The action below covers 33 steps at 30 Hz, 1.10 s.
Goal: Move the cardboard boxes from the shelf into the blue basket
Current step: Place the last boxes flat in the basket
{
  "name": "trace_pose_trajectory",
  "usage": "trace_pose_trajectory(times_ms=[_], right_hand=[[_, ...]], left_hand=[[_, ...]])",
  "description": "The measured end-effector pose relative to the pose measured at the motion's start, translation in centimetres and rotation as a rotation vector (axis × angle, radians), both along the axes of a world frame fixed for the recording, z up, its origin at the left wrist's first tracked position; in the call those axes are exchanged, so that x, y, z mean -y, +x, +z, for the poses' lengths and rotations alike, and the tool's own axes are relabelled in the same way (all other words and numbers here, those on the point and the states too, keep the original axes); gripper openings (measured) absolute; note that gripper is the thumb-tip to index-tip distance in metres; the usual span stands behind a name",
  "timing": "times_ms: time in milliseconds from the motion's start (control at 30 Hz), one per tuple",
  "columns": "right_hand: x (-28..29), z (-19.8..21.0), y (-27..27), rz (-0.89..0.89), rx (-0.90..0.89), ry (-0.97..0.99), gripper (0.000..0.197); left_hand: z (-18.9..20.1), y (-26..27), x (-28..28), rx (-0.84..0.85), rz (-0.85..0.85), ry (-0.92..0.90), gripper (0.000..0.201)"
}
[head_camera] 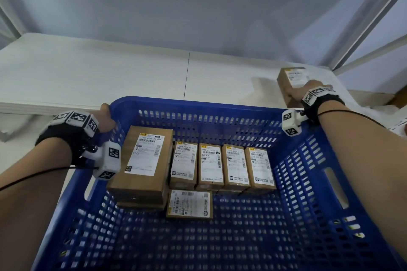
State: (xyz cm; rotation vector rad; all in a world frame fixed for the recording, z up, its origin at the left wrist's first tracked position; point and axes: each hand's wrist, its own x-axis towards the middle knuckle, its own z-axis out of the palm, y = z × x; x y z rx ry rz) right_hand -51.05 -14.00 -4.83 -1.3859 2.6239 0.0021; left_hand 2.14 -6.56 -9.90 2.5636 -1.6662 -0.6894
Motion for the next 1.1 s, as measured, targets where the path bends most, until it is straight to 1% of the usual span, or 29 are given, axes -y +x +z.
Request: trace_pose_trajectory(times_ms=[33,67,100,133,167,200,233,267,300,367,400,467,500,567,667,733,833,900,933,967,1033,1100], right_hand=[[-0.1,0.6,0.9,-0.023,0.002,-0.035,0.106],[-0.5,1.4,2.1,-0.026,0.032,-0.073,0.119],[-1.1,2.2,3.6,0.009,0.056,-0.104,0.126],[-1.4,2.6,4.8,0.021,0.094,-0.113,0.128],[-2.3,3.2,6.7,0.046,0.136,-0.136,0.124],[-3.3,3.8,8.5,0.088,0.158,-0.146,0.117],[-4.1,4.1,9.9,0.133,0.162,-0.174,0.111],[-5.1,4.4,11.2,0.184,0.163,-0.199,0.106],[-6.1,4.7,12.4,0.239,0.162,-0.211,0.102],[-8.0,5.1,14.0,0.359,0.182,-0.188,0.096],[-9.1,5.2,14.7,0.395,0.211,-0.155,0.094],[-11.0,5.4,16.0,0.452,0.243,-0.108,0.090],[-11.7,5.4,16.7,0.479,0.243,-0.093,0.089],[-12.9,5.5,17.9,0.536,0.239,-0.045,0.090],[-14.2,5.0,19.6,0.607,0.255,0.117,0.091],[-14.9,3.8,20.5,0.658,0.240,0.218,0.091],[-16.3,0.8,21.6,0.700,0.170,0.360,0.099],[-17.2,-1.9,22.2,0.707,0.116,0.462,0.105],[-17.7,-3.4,22.4,0.707,0.110,0.516,0.107],[-18.0,-4.8,22.5,0.704,0.131,0.569,0.108],[-18.9,-7.1,22.7,0.681,0.223,0.669,0.101],[-19.7,-8.8,22.9,0.660,0.282,0.742,0.090]], left_hand=[[0.2,-0.4,-0.1,0.012,0.010,0.025,0.046],[0.1,-0.6,0.0,0.017,0.017,0.020,0.047],[0.1,-0.8,0.0,0.027,0.030,0.026,0.047],[0.0,-0.7,0.1,0.016,0.019,0.003,0.046],[-0.3,-0.1,0.4,-0.004,0.025,0.007,0.047],[-1.2,0.7,1.1,-0.009,0.025,-0.034,0.054],[-2.0,1.3,1.8,-0.006,0.008,-0.059,0.065],[-2.0,1.3,1.8,0.007,-0.005,-0.063,0.069],[-1.9,1.1,1.6,0.007,0.000,-0.054,0.065],[-0.6,-0.3,0.4,0.050,0.007,-0.027,0.048],[-0.2,-0.9,0.2,0.059,0.013,-0.011,0.045],[0.3,-1.7,-0.3,0.040,0.035,-0.006,0.045],[0.1,-1.1,-0.2,0.030,0.034,-0.008,0.046],[-0.4,0.0,0.1,0.062,0.013,-0.020,0.048],[-0.5,1.4,0.0,0.115,-0.056,-0.019,0.049],[-0.8,1.8,0.2,0.112,-0.060,-0.012,0.046],[-1.6,2.2,1.2,0.109,-0.096,-0.020,0.034],[-2.5,2.7,2.0,0.098,-0.094,-0.017,0.034],[-2.3,2.6,1.9,0.105,-0.101,0.006,0.035],[-1.9,2.3,1.7,0.091,-0.092,-0.003,0.035],[-2.3,2.5,2.1,0.116,-0.092,-0.011,0.035],[-5.0,4.2,4.4,0.115,-0.088,-0.016,0.039]])
